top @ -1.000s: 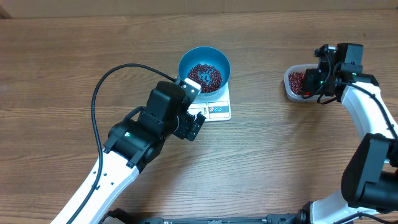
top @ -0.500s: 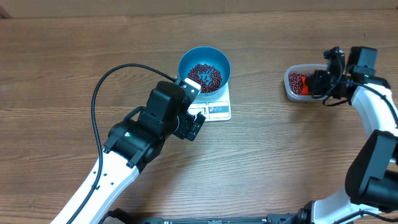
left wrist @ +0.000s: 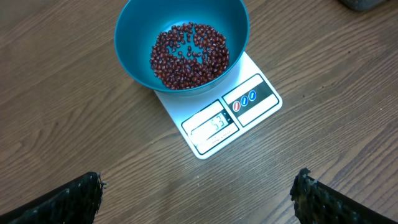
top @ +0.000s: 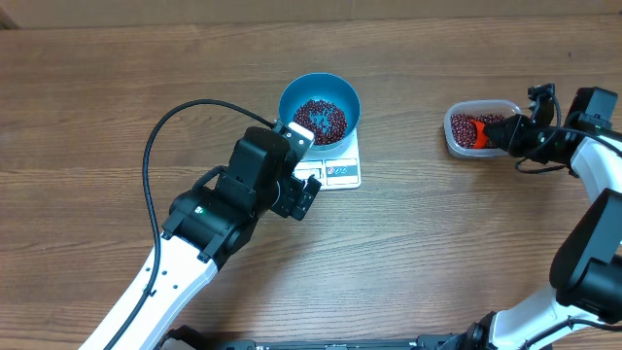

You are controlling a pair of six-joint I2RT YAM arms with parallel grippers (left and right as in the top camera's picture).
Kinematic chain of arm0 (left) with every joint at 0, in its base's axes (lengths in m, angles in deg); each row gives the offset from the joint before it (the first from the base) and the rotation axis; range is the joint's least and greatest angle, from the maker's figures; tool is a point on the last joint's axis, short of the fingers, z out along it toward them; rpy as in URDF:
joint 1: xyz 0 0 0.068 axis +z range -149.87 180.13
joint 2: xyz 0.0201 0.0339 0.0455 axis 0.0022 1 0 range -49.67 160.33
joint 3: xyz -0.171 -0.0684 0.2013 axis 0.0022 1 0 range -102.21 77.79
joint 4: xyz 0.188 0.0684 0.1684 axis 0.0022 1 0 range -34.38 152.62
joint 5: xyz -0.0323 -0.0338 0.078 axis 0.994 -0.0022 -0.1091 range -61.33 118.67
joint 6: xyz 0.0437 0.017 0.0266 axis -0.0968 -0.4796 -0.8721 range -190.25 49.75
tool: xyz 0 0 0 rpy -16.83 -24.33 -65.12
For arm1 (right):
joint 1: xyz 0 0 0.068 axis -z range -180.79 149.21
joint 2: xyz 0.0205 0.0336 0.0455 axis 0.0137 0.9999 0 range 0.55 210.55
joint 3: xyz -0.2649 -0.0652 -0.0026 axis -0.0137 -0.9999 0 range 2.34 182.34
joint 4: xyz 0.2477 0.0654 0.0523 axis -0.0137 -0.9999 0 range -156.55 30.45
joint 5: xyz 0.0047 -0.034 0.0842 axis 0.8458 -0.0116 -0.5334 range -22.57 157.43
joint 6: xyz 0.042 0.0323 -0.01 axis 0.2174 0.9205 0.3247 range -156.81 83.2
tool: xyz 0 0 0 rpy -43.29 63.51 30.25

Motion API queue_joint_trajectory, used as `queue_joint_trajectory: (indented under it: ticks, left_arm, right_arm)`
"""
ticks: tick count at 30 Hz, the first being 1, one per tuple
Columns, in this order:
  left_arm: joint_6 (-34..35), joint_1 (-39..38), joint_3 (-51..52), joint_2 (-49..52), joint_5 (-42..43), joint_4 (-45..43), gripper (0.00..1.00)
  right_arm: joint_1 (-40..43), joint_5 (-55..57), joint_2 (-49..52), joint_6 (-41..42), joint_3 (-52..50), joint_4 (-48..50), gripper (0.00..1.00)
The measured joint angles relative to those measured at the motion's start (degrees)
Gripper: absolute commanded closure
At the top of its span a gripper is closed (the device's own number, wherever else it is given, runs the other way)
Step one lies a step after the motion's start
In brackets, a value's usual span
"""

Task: Scoop item into bowl and weigh 150g on scale
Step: 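Dip the red scoop into the beans again with the right gripper, then carry the filled scoop with the right gripper over the teal bowl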

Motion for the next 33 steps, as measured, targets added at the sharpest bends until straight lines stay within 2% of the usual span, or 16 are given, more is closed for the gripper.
queue_joint_trajectory:
  ticks: [14,24,33]
  left_arm:
    - [0.0,0.0,0.0,0.0,0.0,0.0,0.00]
    - [0.0,0.0,0.0,0.0,0.0,0.0,0.00]
    - [0.0,0.0,0.0,0.0,0.0,0.0,0.01]
  right_arm:
    - [1.1,-8.3,3.9,11.6,0.0,7.3,0.96]
    - [6.5,-11.3,4.5,13.3,0.0,5.0,0.96]
    - [10.5,-20.5,4.5,13.3,0.0,4.7,0.96]
